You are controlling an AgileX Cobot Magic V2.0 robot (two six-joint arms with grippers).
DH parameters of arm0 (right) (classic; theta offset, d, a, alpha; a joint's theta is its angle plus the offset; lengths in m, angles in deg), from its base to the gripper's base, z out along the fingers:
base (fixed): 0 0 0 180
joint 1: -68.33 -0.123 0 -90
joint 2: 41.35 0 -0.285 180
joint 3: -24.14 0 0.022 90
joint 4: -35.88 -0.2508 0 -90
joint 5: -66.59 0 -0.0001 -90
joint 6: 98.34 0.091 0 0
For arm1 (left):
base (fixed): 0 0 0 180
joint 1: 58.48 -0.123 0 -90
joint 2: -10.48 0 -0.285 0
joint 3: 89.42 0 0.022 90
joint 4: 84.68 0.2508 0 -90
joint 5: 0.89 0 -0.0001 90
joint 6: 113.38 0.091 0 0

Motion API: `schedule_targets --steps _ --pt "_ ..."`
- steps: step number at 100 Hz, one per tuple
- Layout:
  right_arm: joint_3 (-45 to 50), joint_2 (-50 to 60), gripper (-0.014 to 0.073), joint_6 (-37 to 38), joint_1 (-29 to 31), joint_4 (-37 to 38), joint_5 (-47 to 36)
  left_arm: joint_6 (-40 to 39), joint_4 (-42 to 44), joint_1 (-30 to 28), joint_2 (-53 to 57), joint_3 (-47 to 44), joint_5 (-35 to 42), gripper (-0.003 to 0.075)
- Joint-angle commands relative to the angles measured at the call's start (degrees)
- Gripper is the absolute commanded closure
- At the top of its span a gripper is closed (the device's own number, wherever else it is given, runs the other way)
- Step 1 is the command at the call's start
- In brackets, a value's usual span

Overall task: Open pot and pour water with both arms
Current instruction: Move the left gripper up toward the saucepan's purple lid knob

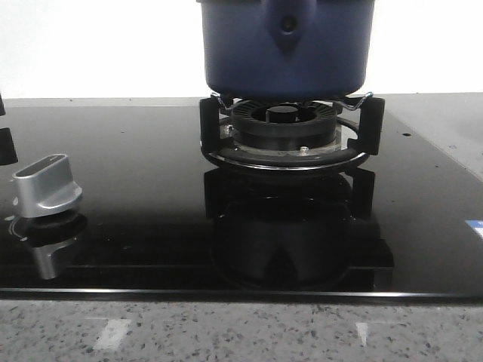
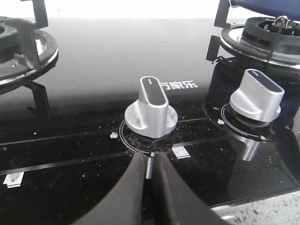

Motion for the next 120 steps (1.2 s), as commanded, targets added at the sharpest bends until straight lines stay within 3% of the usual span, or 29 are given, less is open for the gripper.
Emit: schedule_targets --steps 1,67,77,89,107,120 --pt "1.58 1.25 0.0665 -0.02 -0.17 0.38 -1.07 -0.46 -0.98 -0.08 1.63 -1.88 3.21 0.0741" --pt "1.58 1.25 0.0665 -0.02 -0.17 0.98 -2.00 -0.46 -0.98 -0.08 1.63 -1.88 3.21 0.0741" --pt "1.58 1.25 0.0665 -0.02 -0.17 4.36 -6.74 -0.46 -0.35 -0.08 1.63 -1.88 3.55 0.0741" --pt "1.58 1.25 0.0665 -0.02 -0.17 5.11 -19.43 -0.46 -0.18 -0.08 1.63 -1.88 8.67 0.0741" --pt "1.58 1.25 0.0664 0.07 -0.17 2.06 -32.58 -0.46 -17.82 -0.08 1.63 -1.88 18.02 0.0741" --pt "1.51 1.25 0.0664 4.50 -0.17 -15.41 -34.86 -0.46 -27.57 -0.08 1.63 -1.77 20.90 0.0741"
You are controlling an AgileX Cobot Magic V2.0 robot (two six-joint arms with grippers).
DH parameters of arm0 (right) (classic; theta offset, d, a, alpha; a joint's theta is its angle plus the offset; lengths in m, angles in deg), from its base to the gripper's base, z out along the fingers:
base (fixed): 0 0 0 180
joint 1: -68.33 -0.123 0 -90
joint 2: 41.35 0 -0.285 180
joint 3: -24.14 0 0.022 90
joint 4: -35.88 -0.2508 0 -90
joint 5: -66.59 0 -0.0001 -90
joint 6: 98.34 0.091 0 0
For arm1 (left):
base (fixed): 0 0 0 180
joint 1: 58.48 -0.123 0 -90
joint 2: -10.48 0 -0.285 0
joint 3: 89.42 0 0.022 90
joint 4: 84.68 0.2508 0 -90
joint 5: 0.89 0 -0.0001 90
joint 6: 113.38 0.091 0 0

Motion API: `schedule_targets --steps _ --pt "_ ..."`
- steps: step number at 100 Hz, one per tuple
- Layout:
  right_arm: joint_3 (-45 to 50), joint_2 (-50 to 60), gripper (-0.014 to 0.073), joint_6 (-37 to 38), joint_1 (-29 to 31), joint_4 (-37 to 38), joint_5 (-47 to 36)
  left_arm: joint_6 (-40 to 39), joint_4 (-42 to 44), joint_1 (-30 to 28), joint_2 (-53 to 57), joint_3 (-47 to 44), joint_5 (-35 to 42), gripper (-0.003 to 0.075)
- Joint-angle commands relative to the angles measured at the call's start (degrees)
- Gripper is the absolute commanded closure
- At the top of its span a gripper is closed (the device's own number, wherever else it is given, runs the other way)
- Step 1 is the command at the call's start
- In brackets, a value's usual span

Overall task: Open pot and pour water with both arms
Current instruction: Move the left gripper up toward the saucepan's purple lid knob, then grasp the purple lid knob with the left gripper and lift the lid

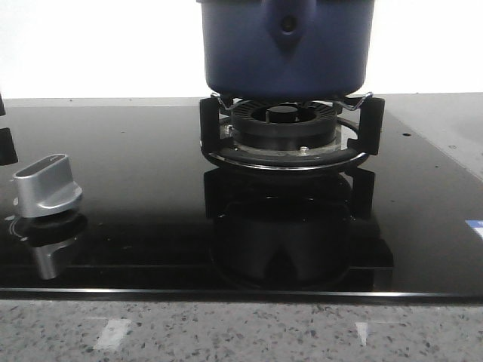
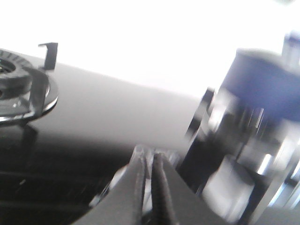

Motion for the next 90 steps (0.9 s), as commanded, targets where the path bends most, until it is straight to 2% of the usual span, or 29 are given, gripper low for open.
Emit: schedule_targets --steps 1,14,24,31,38,46,57,68,75,80,90 --pt "1.51 1.25 0.0664 1.97 -0.17 -10.49 -5.85 -0.33 -8.30 -0.08 1.63 -1.77 6.21 0.0741" --pt "1.14 1.25 0.0664 3.09 -0.25 -23.75 -5.16 -0.33 -14.40 -0.08 1.63 -1.24 7.65 0.0741" --pt "-1.43 1.25 0.0664 3.10 -0.25 -26.51 -4.75 0.14 -9.90 0.54 0.83 1.58 2.84 0.0741" --pt "-5.32 1.15 0.0664 3.00 -0.25 -26.51 -0.05 0.14 -4.42 1.33 -0.92 5.46 -3.00 0.0741" --pt "-10.03 0.23 0.0664 2.99 -0.25 -24.99 6.99 0.14 1.20 2.16 -3.88 9.99 -6.62 0.0741" --pt "-16.22 -2.04 0.0661 2.99 -0.25 -19.79 15.72 0.14 5.86 2.98 -8.54 15.73 -8.09 0.0740" --pt "-24.46 -7.05 0.0660 1.61 -0.25 -12.50 25.45 3.83 7.88 3.91 -15.02 22.32 -10.74 0.0740" --pt "-32.61 -12.08 0.0660 -4.10 -0.25 -7.92 35.64 8.52 7.88 5.16 -23.19 27.96 -13.16 0.0727" --pt "-36.30 -14.24 0.0660 -7.30 -0.25 -7.89 39.61 10.92 7.88 6.29 -27.25 30.45 -14.46 0.0657" --pt "-37.85 -15.15 0.0660 -8.68 -0.25 -7.89 40.50 11.47 7.79 7.27 -29.73 31.82 -14.78 0.0566" --pt "-39.39 -15.79 0.0648 -9.01 -0.25 -7.89 40.75 11.59 7.79 9.67 -33.76 33.43 -14.09 0.0335"
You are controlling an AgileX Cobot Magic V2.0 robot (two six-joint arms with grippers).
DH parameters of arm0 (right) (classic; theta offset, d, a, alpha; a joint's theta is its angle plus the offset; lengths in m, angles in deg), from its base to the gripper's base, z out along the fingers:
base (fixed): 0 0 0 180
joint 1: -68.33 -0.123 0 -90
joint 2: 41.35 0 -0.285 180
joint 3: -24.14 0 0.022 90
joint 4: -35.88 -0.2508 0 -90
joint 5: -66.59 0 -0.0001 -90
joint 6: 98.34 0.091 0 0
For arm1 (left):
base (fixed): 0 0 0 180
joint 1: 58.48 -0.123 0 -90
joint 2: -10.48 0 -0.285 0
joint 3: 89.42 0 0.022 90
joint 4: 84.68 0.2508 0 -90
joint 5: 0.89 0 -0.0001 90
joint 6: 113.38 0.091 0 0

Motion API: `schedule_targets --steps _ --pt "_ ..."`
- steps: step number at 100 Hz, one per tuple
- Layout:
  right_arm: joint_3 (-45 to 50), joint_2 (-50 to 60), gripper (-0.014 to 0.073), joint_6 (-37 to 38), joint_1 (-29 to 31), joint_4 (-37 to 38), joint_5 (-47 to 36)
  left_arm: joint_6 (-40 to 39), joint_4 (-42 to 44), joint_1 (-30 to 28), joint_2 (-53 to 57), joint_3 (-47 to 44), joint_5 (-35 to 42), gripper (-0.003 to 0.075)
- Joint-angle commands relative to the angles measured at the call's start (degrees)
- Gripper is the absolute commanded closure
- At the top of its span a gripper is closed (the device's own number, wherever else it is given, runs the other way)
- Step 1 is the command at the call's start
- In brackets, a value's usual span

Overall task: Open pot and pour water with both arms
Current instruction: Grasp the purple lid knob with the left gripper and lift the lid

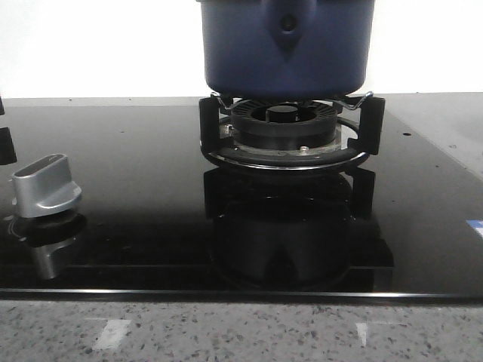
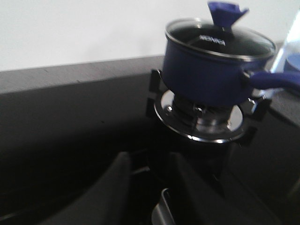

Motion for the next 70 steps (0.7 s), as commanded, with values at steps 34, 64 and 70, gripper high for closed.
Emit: schedule_targets --steps 34,64,70 --pt "-2.98 -1.71 0.0159 -1.70 -0.25 0.66 0.59 9.00 -0.79 12.03 -16.02 10.72 10.55 0.0247" --pt "-2.98 -1.71 0.0158 -1.70 -0.25 0.66 1.07 9.24 -3.22 20.30 -27.20 21.40 13.73 0.0248" --pt "-2.98 -1.71 0.0158 -1.70 -0.25 0.66 1.50 9.24 -4.97 20.87 -28.98 23.50 12.62 0.0253"
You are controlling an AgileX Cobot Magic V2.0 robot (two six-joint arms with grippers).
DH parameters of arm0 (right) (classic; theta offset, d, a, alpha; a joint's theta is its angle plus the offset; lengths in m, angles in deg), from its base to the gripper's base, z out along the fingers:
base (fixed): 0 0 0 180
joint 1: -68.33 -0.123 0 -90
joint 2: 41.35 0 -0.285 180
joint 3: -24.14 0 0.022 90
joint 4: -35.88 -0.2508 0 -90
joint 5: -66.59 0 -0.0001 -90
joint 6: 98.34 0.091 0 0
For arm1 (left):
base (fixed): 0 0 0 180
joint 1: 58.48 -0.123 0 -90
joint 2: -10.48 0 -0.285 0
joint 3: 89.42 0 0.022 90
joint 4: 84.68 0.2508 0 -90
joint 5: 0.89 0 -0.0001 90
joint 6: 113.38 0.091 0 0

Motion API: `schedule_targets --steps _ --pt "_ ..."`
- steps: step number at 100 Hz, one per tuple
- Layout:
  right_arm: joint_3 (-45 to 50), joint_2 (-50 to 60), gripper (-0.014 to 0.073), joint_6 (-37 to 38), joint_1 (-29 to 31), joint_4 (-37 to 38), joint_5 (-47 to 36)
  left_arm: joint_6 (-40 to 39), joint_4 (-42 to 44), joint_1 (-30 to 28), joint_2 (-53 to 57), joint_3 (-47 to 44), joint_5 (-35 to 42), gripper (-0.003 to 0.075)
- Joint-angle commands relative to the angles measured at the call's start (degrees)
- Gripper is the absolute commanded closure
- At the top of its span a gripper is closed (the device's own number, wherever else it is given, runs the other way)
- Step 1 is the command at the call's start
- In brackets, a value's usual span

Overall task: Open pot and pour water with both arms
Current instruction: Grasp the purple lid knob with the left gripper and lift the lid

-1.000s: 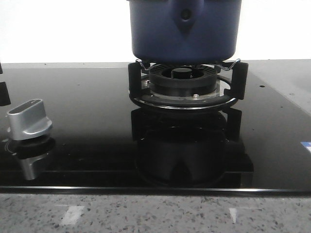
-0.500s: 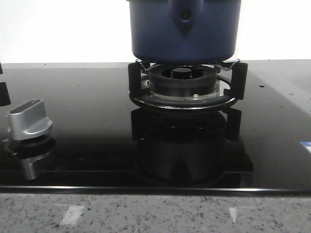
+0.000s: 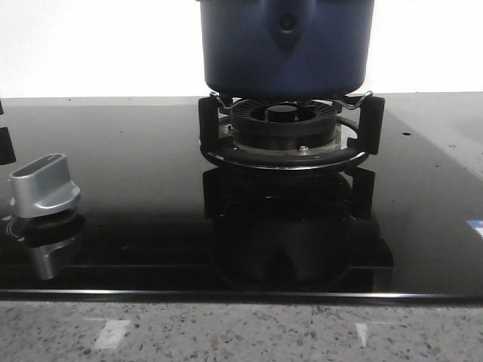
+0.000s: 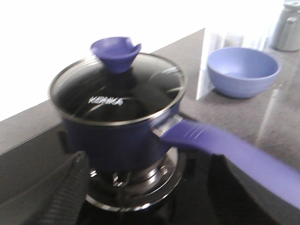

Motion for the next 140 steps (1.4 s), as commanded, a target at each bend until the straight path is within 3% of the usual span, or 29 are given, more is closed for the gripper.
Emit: schedule_targets --steps 1,13,30,40,49,67,85,107,140 --pt "-1.89 -1.36 0.0158 -0.69 -0.25 0.33 -3.41 -0.01 -3.32 1.40 -1.65 4.64 3.05 0.0253" --pt "-1.89 -1.36 0.0158 -0.69 -0.25 0.33 -2.58 1.80 -10.55 1.50 -4.10 8.40 -1.82 0.0286" --pt "-1.89 -1.45 0.0158 -0.69 -0.25 0.33 -2.48 5.23 -29.21 -2.29 -8.10 15.86 -19.37 0.0294" --pt "-1.89 -1.45 0.0158 -0.69 -0.25 0.33 -2.36 16.26 -44.50 -6.43 -10.78 20.32 -31.00 0.0293" --pt "-1.89 -1.45 0.0158 -0.69 -0.25 0.33 -1.75 29.21 -55.97 -9.92 -11.60 22.59 -35.83 0.0293" --pt "-1.89 -1.45 0.0158 -0.69 -0.25 0.33 0.32 46.28 -57.55 -15.56 -11.97 23.17 -32.01 0.0293" --pt "-1.89 -1.45 0.0158 -0.69 -0.25 0.41 2.53 53.47 -57.55 -16.93 -14.28 23.17 -28.81 0.0243" --pt "-1.89 -1.45 0.0158 -0.69 -0.25 0.41 3.72 56.05 -57.94 -16.93 -20.18 23.30 -25.77 0.0221" --pt "-1.89 -1.45 0.0158 -0.69 -0.25 0.41 6.02 70.62 -69.71 -16.93 -28.04 23.30 -25.38 0.0221"
